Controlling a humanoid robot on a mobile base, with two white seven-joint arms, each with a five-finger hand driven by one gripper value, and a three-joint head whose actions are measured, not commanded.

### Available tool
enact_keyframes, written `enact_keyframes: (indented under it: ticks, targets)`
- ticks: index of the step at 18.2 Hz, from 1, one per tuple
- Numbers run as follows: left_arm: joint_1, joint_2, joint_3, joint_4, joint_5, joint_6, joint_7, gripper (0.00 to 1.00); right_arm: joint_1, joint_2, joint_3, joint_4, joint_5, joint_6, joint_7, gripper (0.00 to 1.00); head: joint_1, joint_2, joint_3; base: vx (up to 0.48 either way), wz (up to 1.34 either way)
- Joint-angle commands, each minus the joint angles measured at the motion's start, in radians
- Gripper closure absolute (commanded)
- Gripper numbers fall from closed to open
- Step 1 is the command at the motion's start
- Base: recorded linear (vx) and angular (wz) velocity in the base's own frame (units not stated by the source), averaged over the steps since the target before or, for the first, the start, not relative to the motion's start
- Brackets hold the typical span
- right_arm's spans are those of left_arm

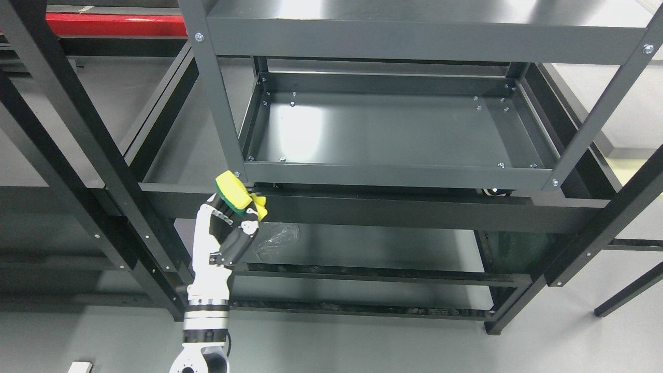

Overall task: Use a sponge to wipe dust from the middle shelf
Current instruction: 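Withdraw the left hand holding the sponge down out of the shelf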

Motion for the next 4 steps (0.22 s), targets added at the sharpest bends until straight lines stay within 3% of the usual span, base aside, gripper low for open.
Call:
enact_keyframes:
  ticks: [1, 4]
  targets:
    - [0.035, 0.012, 0.072, -0.068, 0.003, -0.002, -0.002, 1.0, 0.0, -0.017, 0.0, -0.017, 0.0, 0.073, -0.002, 0.0, 0.0, 0.0, 0.0, 0.0, 0.0]
    - [0.041, 0.012, 0.072, -0.068, 0.003, -0.002, -0.002, 1.0, 0.0, -0.017, 0.0, -0.017, 0.0, 0.073, 0.0, 0.0, 0.0, 0.0, 0.0, 0.0, 0.0]
